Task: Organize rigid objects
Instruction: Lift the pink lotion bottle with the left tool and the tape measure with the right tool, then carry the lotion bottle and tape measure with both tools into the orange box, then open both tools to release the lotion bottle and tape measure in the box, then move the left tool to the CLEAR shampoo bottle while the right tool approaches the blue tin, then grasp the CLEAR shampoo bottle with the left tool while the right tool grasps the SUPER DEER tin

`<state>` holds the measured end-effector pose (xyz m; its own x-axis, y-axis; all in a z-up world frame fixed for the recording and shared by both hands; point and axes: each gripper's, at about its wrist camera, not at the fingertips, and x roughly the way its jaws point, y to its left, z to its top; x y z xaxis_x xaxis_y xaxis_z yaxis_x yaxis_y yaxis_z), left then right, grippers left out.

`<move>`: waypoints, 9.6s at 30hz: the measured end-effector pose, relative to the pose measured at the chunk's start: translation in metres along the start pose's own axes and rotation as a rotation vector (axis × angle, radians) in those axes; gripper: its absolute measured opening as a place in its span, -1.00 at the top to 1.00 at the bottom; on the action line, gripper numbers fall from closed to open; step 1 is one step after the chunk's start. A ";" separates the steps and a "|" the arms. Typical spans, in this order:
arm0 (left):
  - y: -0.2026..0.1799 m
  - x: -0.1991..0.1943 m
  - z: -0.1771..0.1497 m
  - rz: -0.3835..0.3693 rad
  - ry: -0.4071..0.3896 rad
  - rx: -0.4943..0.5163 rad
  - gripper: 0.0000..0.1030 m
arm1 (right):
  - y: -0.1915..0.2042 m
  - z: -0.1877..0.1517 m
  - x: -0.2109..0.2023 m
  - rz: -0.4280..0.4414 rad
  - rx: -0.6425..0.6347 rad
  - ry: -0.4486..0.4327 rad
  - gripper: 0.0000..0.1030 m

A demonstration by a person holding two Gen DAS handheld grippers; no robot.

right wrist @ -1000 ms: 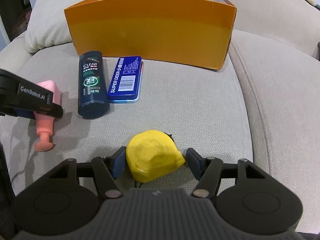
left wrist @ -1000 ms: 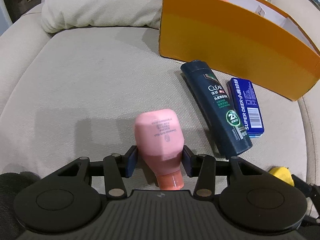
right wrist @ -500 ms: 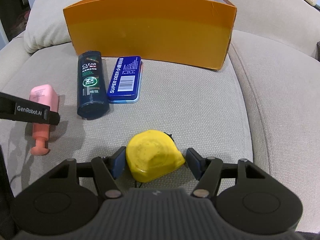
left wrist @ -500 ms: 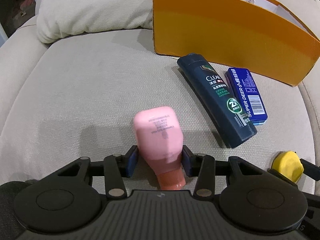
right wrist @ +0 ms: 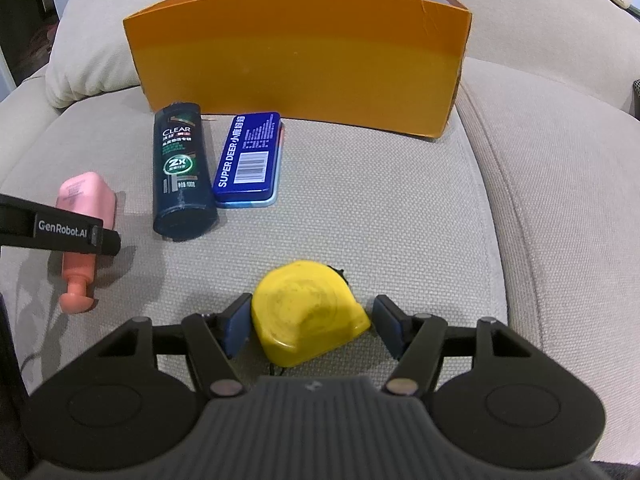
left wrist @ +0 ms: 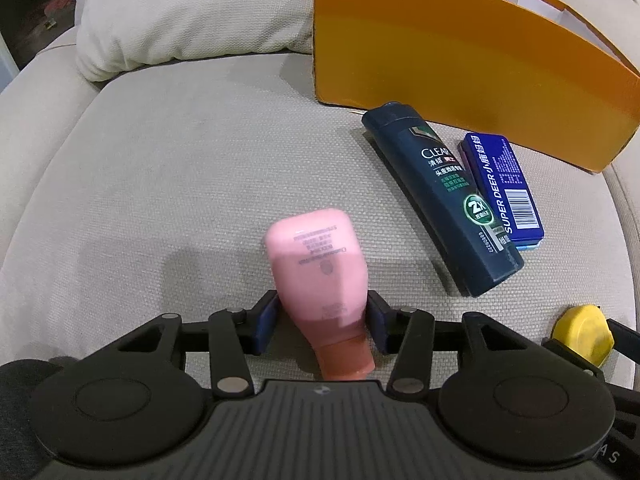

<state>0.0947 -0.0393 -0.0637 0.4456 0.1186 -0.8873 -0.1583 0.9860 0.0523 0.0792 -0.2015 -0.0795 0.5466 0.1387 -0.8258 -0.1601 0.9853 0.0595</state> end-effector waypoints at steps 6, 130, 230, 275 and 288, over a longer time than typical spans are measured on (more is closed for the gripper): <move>0.001 -0.002 -0.002 0.001 -0.001 0.000 -0.17 | -0.002 0.000 0.000 0.003 0.002 0.000 -0.30; -0.125 0.070 0.256 -0.308 0.011 0.152 0.44 | -0.057 0.271 0.097 0.000 -0.208 0.025 -0.14; -0.017 -0.023 0.024 -0.209 -0.080 -0.034 -0.49 | -0.027 0.017 -0.045 -0.100 0.149 -0.111 -0.78; -0.015 0.041 0.054 -0.149 0.011 -0.005 -0.67 | -0.040 0.035 -0.021 0.003 0.216 -0.060 -0.83; 0.032 0.042 0.066 -0.195 0.007 -0.080 -0.75 | -0.002 0.071 0.047 0.029 0.021 -0.040 -0.73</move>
<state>0.1664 0.0055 -0.0691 0.4687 -0.0749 -0.8802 -0.1387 0.9778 -0.1571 0.1640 -0.1898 -0.0787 0.5740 0.1709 -0.8008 -0.1595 0.9826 0.0954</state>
